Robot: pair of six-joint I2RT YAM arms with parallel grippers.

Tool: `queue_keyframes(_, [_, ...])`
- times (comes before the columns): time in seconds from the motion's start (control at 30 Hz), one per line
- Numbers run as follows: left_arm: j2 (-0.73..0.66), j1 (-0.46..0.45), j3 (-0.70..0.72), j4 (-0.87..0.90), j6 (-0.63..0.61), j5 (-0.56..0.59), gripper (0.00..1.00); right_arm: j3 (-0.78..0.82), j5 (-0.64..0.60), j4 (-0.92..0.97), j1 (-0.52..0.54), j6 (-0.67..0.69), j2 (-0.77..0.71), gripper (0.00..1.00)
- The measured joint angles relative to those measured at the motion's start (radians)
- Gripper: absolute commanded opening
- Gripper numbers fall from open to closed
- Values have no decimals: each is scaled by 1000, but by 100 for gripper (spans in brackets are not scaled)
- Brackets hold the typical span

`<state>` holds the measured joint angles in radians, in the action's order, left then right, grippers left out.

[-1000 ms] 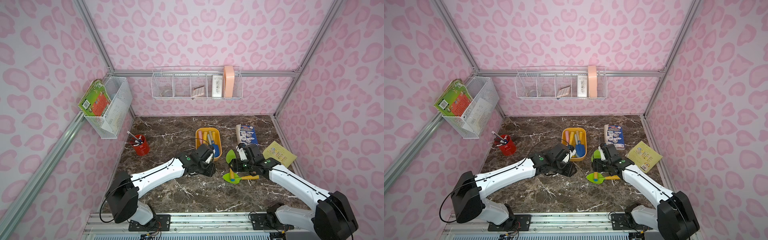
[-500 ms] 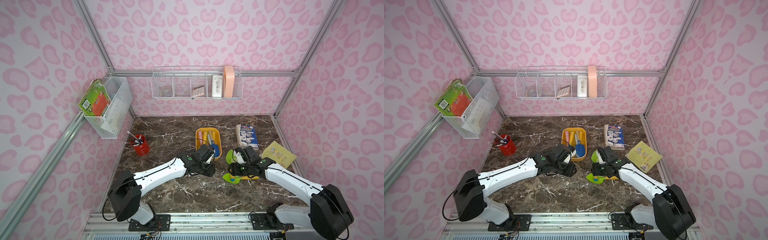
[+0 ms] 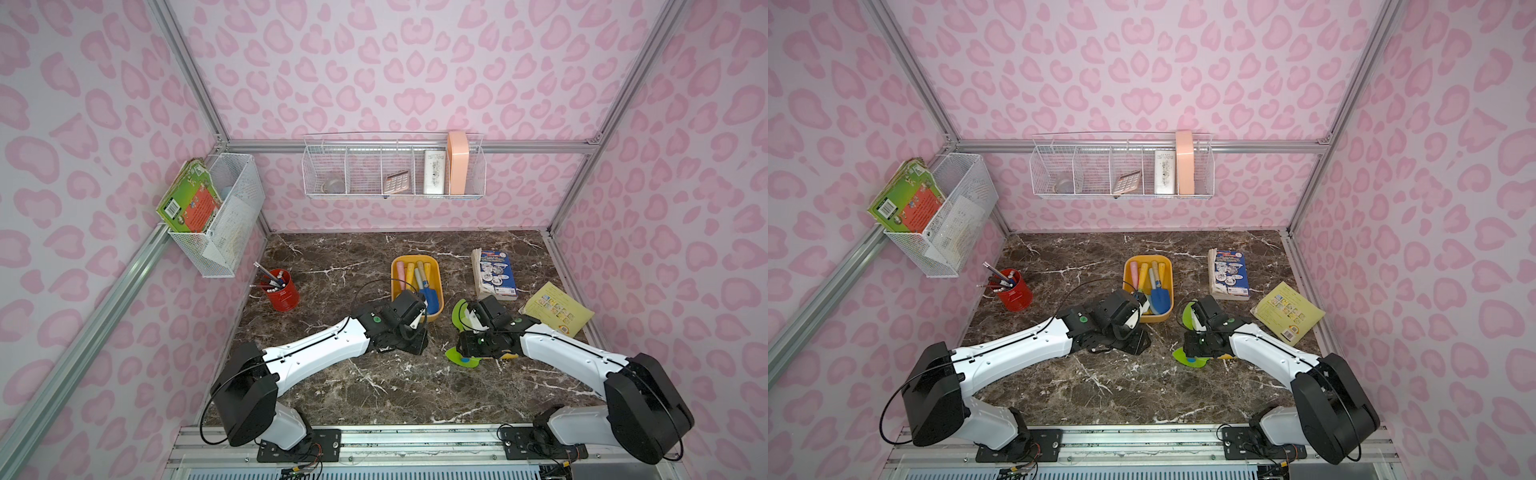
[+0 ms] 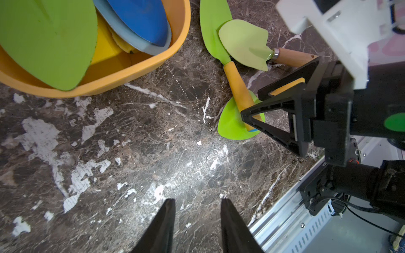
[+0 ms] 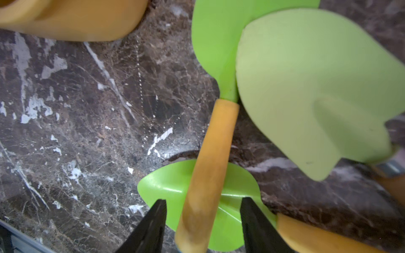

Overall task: Put the shovel into the storage box
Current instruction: Pick up the shovel from the center of the board, then place the shovel in the storage box.

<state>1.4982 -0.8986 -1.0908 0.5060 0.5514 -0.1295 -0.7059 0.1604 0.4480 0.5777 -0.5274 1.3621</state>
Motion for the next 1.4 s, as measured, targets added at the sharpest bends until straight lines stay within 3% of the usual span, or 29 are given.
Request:
queue_keyframes(0.27, [0, 0, 3, -1, 3, 0, 40, 0, -2, -37, 3, -14, 28, 45])
queue_keyframes(0.77, [3, 0, 0, -3, 9, 8, 40, -5, -17, -47, 2, -15, 42, 19])
queue_keyframes(1.4, [-57, 32, -15, 30, 26, 70, 40, -27, 20, -45, -51, -29, -56, 15])
